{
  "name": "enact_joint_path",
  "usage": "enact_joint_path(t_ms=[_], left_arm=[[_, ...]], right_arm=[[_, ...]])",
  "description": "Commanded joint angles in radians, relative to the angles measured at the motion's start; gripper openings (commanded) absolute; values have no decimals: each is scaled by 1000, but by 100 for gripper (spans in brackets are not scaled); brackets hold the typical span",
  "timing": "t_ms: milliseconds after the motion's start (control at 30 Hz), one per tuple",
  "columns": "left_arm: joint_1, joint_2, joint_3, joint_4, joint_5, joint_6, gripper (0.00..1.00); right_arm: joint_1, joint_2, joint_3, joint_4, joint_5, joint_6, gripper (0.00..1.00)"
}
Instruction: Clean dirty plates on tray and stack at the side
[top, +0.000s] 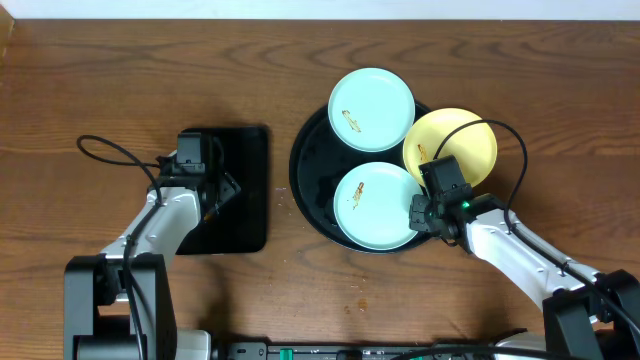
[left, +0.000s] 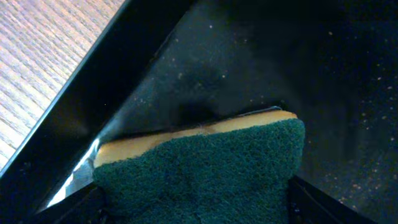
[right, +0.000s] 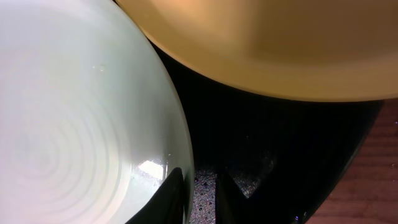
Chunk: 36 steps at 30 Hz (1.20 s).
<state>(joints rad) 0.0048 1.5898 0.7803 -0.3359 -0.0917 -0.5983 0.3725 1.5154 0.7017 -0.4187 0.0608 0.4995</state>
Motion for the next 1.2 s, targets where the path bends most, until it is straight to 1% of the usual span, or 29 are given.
enact_joint_path(t_ms=[0, 133, 200, 267, 367, 467, 600, 800, 867, 933, 1067, 1133, 1167], left_arm=[[3, 11, -16, -5, -6, 7, 81], [3, 12, -24, -2, -6, 7, 73], [3, 13, -24, -2, -6, 7, 63], [3, 16, -24, -2, -6, 7, 57], [3, 22, -24, -2, -6, 7, 52], [3, 29, -24, -2, -6, 7, 51], [3, 50, -24, -1, -6, 7, 47], [3, 76, -24, 10, -6, 7, 42], [3, 76, -24, 11, -6, 7, 32], [3, 76, -22, 15, -6, 16, 24], [4, 60, -2, 13, -6, 34, 19], [3, 35, 10, 13, -6, 45, 8], [3, 20, 13, 13, -6, 44, 8]], right_arm=[[8, 6, -5, -1, 17, -7, 16], [8, 6, -5, -1, 17, -7, 16], [8, 6, -5, 0, 17, -7, 16], [8, 6, -4, 0, 17, -7, 16], [8, 6, -5, -1, 17, -7, 16], [8, 6, -5, -1, 17, -8, 16], [8, 6, -5, 0, 17, -8, 16], [8, 6, -5, -1, 17, -8, 16], [8, 6, -5, -1, 17, -8, 16], [8, 6, -5, -1, 17, -8, 16], [8, 6, -5, -1, 17, -7, 16], [8, 6, -5, -1, 17, -7, 16], [8, 6, -5, -1, 17, -7, 16]])
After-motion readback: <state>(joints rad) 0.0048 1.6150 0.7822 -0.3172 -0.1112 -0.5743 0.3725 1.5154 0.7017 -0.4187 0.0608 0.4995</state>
